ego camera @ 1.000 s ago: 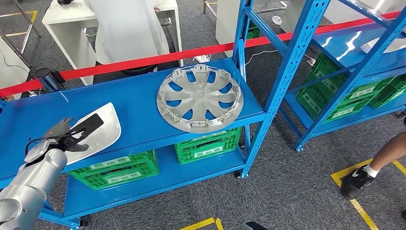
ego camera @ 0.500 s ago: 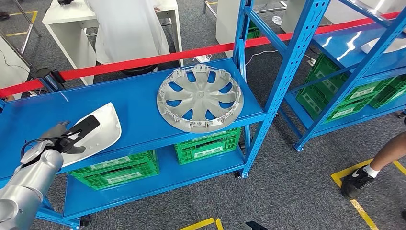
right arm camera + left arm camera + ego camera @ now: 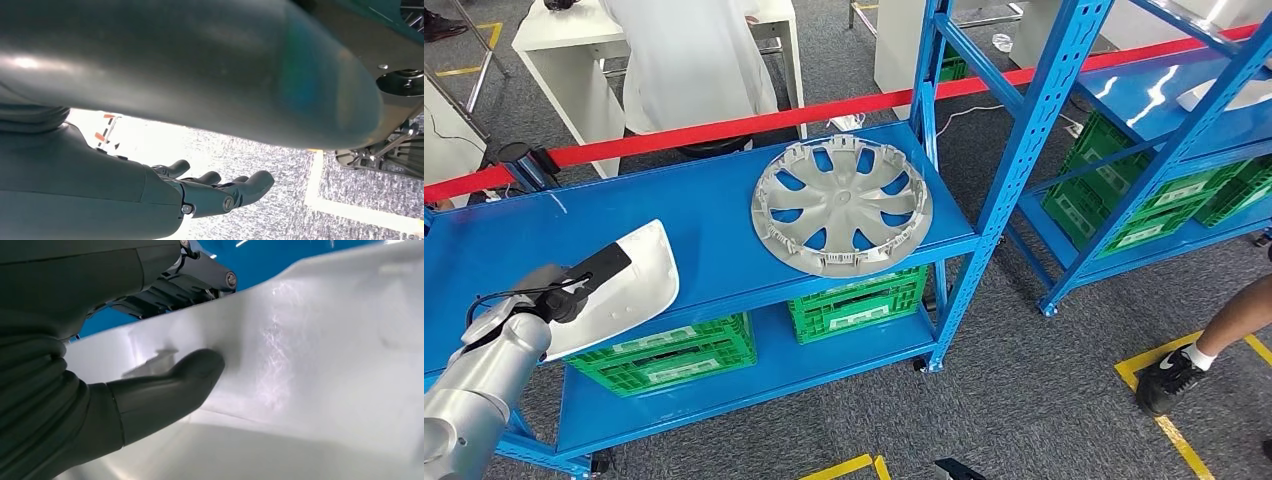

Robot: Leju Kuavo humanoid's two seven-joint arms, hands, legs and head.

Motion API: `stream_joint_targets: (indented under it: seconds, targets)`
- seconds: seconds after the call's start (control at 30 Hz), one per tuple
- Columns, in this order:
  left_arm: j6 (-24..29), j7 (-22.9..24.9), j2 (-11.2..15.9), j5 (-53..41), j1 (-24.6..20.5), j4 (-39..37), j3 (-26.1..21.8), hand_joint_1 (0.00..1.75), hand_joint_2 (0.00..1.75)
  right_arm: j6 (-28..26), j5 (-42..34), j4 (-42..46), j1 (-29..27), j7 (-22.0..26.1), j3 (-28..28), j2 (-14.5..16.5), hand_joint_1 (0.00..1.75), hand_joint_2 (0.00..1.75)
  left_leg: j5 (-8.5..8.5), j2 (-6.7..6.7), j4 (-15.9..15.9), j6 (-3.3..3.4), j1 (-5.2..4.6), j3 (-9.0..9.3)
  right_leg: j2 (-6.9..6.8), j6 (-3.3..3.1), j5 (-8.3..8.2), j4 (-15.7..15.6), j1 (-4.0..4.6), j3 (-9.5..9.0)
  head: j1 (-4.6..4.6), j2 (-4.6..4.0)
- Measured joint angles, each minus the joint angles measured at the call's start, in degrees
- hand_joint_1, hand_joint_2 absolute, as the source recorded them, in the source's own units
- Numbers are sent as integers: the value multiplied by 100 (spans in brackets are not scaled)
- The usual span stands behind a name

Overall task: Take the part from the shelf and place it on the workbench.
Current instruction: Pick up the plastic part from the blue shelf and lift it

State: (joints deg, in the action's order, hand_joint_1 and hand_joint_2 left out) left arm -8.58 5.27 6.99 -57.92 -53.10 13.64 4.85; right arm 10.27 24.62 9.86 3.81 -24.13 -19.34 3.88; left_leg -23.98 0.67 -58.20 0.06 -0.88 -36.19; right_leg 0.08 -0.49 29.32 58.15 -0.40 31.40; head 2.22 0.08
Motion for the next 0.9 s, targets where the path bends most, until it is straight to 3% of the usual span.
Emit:
stream_joint_targets:
  seconds: [0.9]
  targets:
    - [-171, -502, -86, 17, -13, 5, -116, 175, 175, -6, -63, 0, -8, 0, -13, 1, 0, 0, 0, 2, 0, 0, 0, 14, -2, 0, 0, 0, -1, -12, 0, 0]
